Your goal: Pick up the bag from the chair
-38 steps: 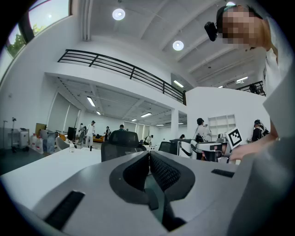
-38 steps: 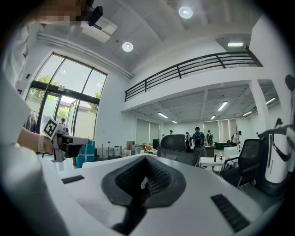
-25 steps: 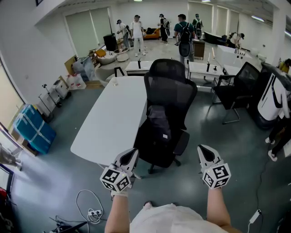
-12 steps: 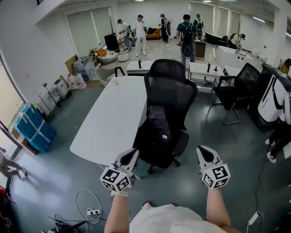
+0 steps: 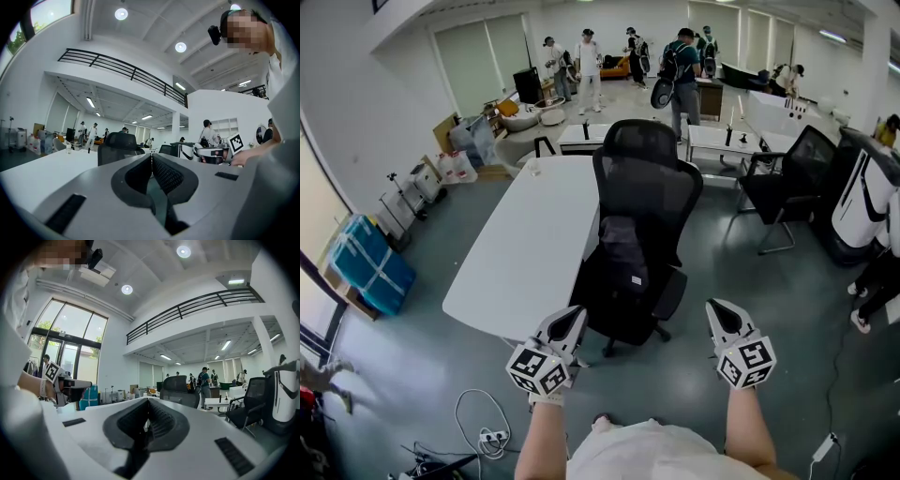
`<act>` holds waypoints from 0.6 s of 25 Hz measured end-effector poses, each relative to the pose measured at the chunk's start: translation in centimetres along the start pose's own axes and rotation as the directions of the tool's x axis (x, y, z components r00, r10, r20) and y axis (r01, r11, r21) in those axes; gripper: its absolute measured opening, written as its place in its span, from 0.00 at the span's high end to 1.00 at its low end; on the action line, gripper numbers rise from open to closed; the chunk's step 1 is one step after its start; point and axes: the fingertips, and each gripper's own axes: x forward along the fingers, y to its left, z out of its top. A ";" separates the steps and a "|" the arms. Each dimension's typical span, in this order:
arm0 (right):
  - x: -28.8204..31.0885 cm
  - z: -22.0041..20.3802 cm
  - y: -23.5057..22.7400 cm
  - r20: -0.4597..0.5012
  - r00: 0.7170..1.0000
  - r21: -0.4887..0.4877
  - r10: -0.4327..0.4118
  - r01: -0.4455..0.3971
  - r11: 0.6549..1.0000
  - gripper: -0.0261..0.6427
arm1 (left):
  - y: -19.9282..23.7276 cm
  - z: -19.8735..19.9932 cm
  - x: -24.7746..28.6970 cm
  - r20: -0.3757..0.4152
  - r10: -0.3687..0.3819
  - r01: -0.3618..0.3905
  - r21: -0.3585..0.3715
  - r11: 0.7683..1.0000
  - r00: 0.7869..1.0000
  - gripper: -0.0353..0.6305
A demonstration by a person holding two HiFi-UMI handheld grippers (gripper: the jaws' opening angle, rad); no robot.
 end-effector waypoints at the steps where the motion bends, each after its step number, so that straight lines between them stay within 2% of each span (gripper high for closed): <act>1: -0.1 0.0 -0.2 0.000 1.000 0.002 -0.001 0.001 1.000 0.93 | -0.1 -0.1 0.1 -0.001 0.001 -0.001 -0.001 1.000 1.000 0.91; 15: -1.2 -0.2 -2.8 0.011 1.000 0.020 0.001 -0.001 1.000 0.93 | -2.0 -0.3 2.0 0.000 0.005 -0.005 -0.005 1.000 1.000 0.91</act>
